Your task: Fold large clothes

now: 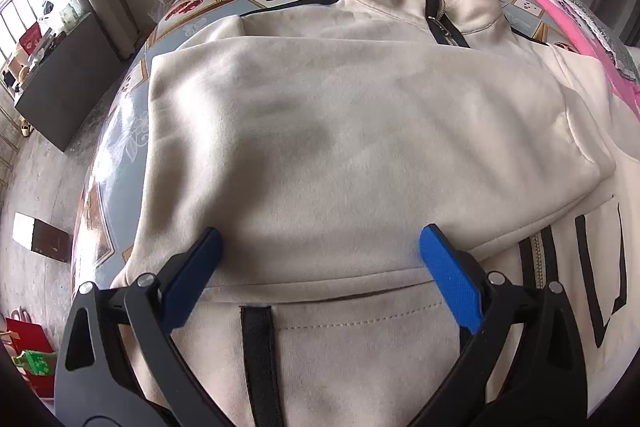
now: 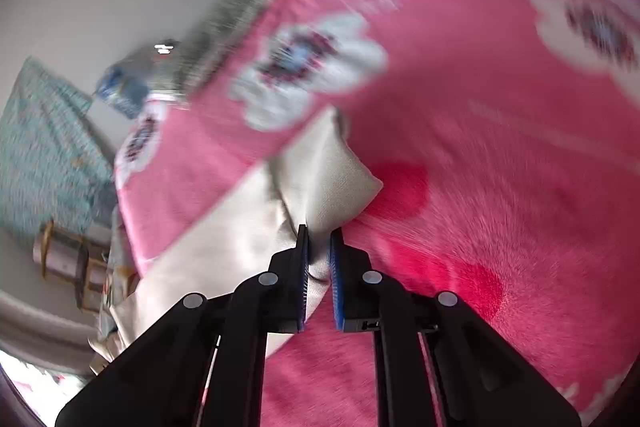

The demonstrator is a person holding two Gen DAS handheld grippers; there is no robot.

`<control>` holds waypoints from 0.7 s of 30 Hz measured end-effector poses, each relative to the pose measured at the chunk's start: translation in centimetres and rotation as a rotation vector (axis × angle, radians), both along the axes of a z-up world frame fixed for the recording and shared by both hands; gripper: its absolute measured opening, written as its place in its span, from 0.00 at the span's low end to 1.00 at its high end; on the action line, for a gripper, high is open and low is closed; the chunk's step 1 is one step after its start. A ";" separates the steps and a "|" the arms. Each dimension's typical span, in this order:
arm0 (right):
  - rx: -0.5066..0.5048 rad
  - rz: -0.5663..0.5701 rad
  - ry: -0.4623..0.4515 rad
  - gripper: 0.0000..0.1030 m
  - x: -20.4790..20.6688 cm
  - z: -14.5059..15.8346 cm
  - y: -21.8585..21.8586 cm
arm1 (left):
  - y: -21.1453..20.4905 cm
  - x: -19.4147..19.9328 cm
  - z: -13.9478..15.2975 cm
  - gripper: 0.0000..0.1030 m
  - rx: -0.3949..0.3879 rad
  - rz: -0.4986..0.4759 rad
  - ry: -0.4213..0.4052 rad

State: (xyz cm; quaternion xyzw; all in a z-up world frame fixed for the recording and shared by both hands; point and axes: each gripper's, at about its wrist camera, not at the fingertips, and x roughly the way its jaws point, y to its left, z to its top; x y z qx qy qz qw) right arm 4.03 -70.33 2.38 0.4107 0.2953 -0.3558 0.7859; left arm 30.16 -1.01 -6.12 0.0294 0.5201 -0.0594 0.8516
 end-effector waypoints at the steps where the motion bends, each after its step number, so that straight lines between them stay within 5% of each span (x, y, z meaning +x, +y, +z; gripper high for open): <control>1: -0.029 0.023 -0.012 0.10 0.4 1.4 0.6 | 0.0 0.0 0.0 0.93 0.000 -0.007 0.002; 7: -0.205 0.242 -0.170 0.09 4.8 12.6 7.7 | 1.0 -0.9 1.7 0.93 -0.089 -0.033 -0.049; 13: -0.298 0.570 -0.359 0.09 11.4 20.9 19.2 | 1.2 -0.2 1.0 0.93 -0.032 -0.038 -0.016; 17: -0.298 0.847 -0.420 0.09 16.7 22.1 30.0 | 1.7 -0.2 0.2 0.93 -0.042 -0.042 -0.007; 21: -0.241 1.067 -0.351 0.09 21.9 17.1 40.1 | 2.1 -0.5 0.4 0.93 -0.065 -0.043 -0.009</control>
